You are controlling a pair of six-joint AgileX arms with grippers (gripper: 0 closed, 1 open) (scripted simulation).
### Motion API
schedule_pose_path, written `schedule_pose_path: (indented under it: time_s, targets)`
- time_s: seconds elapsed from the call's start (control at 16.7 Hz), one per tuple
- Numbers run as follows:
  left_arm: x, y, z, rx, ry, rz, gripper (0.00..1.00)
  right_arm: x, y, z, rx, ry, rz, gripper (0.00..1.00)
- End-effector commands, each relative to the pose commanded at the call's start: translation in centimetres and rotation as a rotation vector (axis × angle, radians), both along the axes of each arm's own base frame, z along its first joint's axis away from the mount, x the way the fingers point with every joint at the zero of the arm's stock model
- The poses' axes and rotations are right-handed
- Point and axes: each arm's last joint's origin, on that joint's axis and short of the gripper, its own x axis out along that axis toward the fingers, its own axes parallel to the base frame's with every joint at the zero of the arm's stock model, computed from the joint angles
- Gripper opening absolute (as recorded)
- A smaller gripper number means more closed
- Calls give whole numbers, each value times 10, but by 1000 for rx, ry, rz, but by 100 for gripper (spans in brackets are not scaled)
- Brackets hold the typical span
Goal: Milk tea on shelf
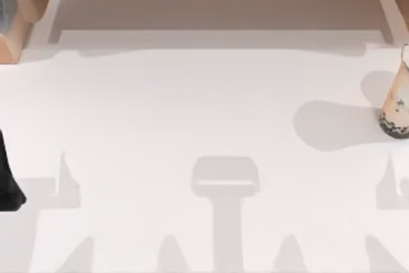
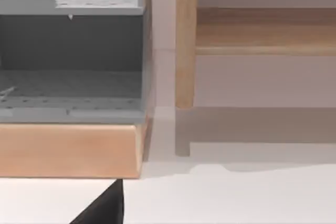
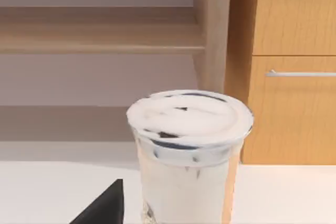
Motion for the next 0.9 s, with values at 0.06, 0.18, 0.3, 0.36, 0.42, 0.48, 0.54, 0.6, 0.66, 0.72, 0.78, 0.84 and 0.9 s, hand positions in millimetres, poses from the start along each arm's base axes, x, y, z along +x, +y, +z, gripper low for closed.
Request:
schedule_pose_path:
  time_s: [0.06,0.18,0.3,0.36,0.42,0.48,0.54,0.6,0.66,0.72,0.78,0.84,0.9]
  targets:
    - [0,0,0,0,0,0,100,0,0,0,0,0,0,100]
    - [0,0,0,0,0,0,100,1,0,1,1,-1,0,100]
    - [0,0,0,0,0,0,100,4,1,3,3,-6,1,100]
    - [0,0,0,0,0,0,100,6,1,5,4,-8,1,100]
    - [0,0,0,0,0,0,100,10,2,7,5,-8,0,100]
    - [0,0,0,0,0,0,100,14,2,8,6,-5,-2,100]
    - [0,0,0,0,0,0,100,19,3,8,6,2,-4,100]
    - [0,0,0,0,0,0,100,24,3,7,6,13,-6,100]
    - [0,0,0,0,0,0,100,31,4,6,5,28,-8,100]
    - [0,0,0,0,0,0,100,37,5,3,4,47,-10,100]
    - [0,0,0,0,0,0,100,44,6,0,2,67,-12,100]
    - [0,0,0,0,0,0,100,50,7,-4,0,89,-13,100]
    - [0,0,0,0,0,0,100,57,8,-9,-2,112,-15,100]
